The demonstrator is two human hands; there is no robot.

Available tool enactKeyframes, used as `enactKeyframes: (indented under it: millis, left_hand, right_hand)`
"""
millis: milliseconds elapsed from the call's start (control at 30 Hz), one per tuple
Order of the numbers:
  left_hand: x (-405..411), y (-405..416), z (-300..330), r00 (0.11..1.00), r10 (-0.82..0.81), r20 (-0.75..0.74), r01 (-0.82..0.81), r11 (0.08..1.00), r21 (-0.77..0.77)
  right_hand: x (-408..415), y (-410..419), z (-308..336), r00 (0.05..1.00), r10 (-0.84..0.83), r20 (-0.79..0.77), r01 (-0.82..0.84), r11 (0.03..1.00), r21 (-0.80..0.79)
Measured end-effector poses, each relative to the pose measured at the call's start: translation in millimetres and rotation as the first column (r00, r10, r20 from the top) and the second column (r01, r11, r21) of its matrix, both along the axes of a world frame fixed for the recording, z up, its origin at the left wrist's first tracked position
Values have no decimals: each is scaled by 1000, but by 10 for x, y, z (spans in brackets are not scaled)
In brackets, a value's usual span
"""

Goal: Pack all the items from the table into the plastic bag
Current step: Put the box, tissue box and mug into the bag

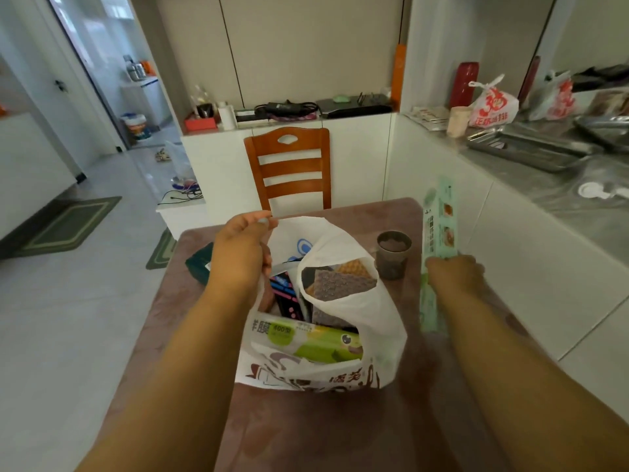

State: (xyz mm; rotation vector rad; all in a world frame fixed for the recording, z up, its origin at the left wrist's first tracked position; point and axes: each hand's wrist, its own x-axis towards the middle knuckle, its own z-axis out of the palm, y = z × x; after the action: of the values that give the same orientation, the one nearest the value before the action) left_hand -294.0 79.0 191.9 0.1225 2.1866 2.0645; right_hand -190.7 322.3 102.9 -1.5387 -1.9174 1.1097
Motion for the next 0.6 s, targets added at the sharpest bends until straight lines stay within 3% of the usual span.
enactKeyframes:
  millis: [67, 167, 300, 433, 500, 600]
  left_hand:
    - [-9, -99, 72, 999, 37, 12, -37, 999, 38]
    - [-53, -277, 133, 997, 60, 40, -62, 996, 65]
    - [-95, -496, 174, 989, 31, 146, -59, 981, 186]
    - [-90, -700, 208, 976, 16, 216, -93, 931, 353]
    - [-99, -790, 243, 973, 29, 228, -114, 923, 367]
    - [-130, -887, 302, 971, 22, 237, -115, 915, 388]
  right_hand:
    - [-44, -183, 353, 960, 22, -278, -46, 996, -78]
    - [-113, -524, 883, 784, 112, -611, -267, 949, -168]
    - [-300, -1152, 1365, 530, 280, -800, -639, 752, -160]
    - [-511, -1690, 1196, 503, 558, -659, -761, 648, -33]
    - [-549, -1774, 977, 543, 687, -484, -769, 637, 41]
    - [-457, -1627, 819, 631, 753, -187, -737, 657, 156]
